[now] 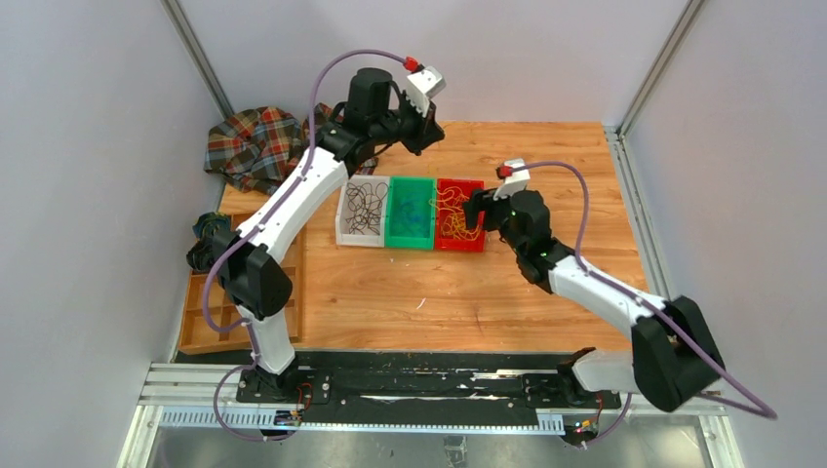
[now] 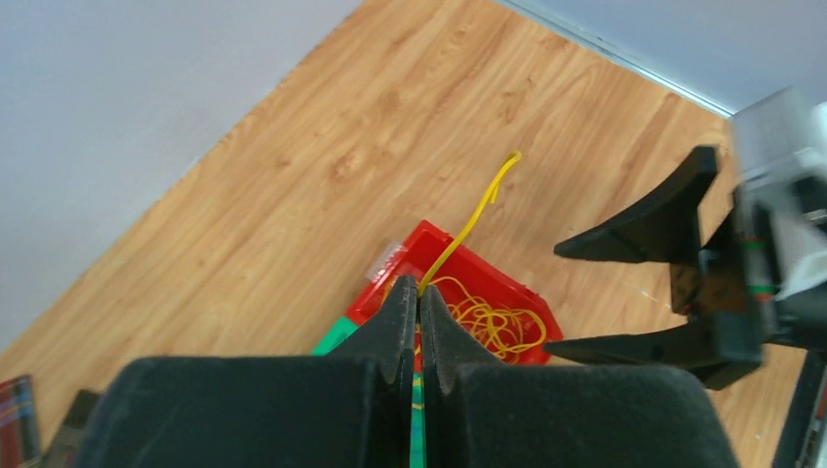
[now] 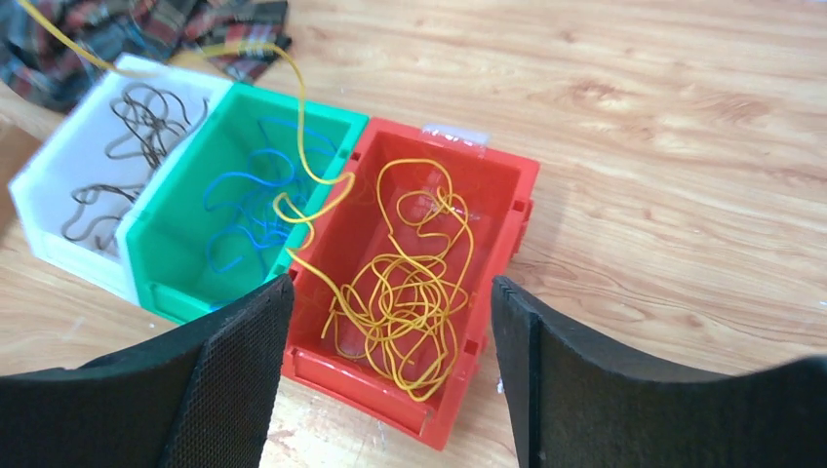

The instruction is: Untangle the cables

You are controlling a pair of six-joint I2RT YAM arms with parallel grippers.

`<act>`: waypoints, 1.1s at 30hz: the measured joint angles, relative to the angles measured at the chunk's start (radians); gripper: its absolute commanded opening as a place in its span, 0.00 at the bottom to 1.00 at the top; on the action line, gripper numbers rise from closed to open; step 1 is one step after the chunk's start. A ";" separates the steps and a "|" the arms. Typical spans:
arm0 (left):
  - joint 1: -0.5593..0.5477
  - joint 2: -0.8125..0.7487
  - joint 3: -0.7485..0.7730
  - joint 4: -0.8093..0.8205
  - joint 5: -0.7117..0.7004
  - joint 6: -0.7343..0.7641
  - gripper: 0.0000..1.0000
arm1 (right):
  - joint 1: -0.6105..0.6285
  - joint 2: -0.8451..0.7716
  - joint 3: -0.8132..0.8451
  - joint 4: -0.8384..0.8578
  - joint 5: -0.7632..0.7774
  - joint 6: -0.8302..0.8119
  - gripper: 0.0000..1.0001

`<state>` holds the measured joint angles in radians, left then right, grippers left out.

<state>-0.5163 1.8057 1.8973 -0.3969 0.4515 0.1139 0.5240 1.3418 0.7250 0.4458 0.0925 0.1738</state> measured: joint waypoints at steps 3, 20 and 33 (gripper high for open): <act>-0.026 0.032 0.001 0.002 0.009 -0.031 0.01 | -0.009 -0.110 -0.047 -0.002 0.030 0.014 0.74; -0.104 0.064 -0.106 0.165 0.014 -0.113 0.01 | -0.087 -0.371 -0.215 -0.029 0.193 0.098 0.68; -0.121 0.207 -0.160 0.159 -0.104 0.028 0.01 | -0.126 -0.380 -0.208 -0.046 0.215 0.123 0.68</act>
<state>-0.6373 2.0125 1.7374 -0.2375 0.3473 0.1421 0.3977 0.9623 0.5167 0.4000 0.3077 0.2966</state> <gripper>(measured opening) 0.016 0.678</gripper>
